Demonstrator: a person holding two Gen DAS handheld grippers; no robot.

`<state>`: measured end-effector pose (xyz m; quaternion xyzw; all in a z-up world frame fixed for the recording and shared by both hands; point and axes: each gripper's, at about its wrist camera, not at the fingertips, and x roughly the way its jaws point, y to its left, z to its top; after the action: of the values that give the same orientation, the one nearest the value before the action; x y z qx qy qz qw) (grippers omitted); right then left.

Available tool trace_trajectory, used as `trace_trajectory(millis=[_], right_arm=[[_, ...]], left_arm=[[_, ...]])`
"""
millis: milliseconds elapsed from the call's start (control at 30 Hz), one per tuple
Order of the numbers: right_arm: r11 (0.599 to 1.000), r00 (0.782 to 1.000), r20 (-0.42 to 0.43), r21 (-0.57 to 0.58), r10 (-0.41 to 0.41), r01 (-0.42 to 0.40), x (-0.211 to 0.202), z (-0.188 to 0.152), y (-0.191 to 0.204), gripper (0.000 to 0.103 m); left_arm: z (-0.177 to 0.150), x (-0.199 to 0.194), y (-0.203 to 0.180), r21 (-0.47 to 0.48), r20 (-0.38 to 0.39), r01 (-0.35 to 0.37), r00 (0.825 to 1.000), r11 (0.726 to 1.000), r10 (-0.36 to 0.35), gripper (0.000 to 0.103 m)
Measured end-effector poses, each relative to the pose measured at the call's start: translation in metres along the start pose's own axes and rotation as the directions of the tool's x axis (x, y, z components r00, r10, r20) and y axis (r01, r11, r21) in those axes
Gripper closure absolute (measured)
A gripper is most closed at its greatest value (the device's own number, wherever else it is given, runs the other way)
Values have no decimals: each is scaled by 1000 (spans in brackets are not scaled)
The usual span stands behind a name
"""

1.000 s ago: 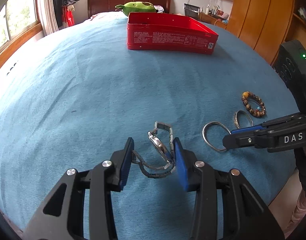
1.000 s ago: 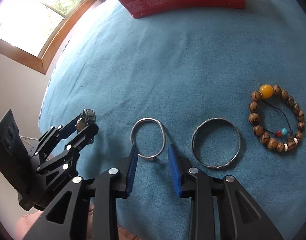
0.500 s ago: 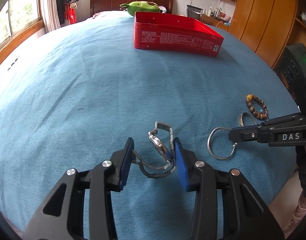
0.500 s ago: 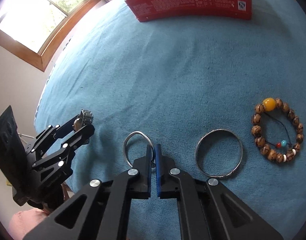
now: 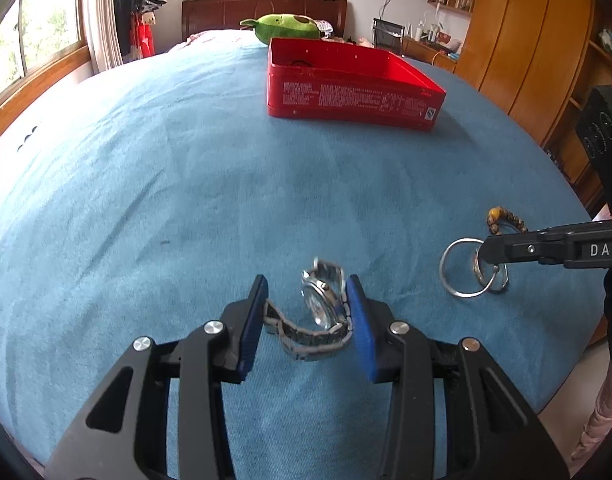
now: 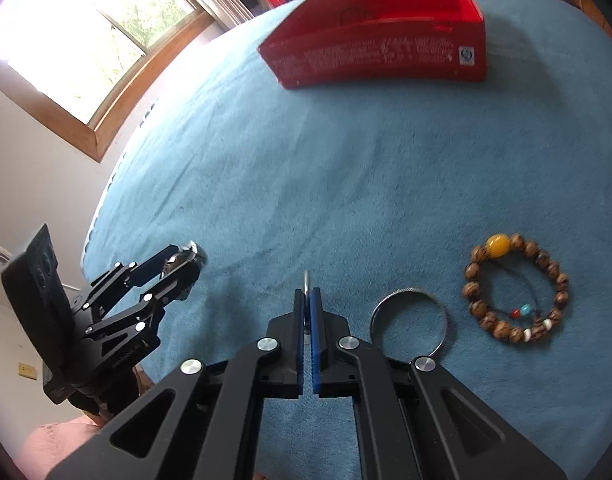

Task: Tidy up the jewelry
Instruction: 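Carry the silver watch and silver ring into the red tin and release them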

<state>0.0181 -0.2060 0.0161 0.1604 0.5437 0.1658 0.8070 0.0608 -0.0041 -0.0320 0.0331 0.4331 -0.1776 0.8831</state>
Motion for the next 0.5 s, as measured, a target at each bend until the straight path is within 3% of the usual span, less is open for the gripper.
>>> trace_trajectory(millis=[500], right_arm=[[1000,998,56,-15,-9,10,-23,27,-3,101]], left_arm=[[31,-9,6,-26,44,14,999,1000,-13,64]])
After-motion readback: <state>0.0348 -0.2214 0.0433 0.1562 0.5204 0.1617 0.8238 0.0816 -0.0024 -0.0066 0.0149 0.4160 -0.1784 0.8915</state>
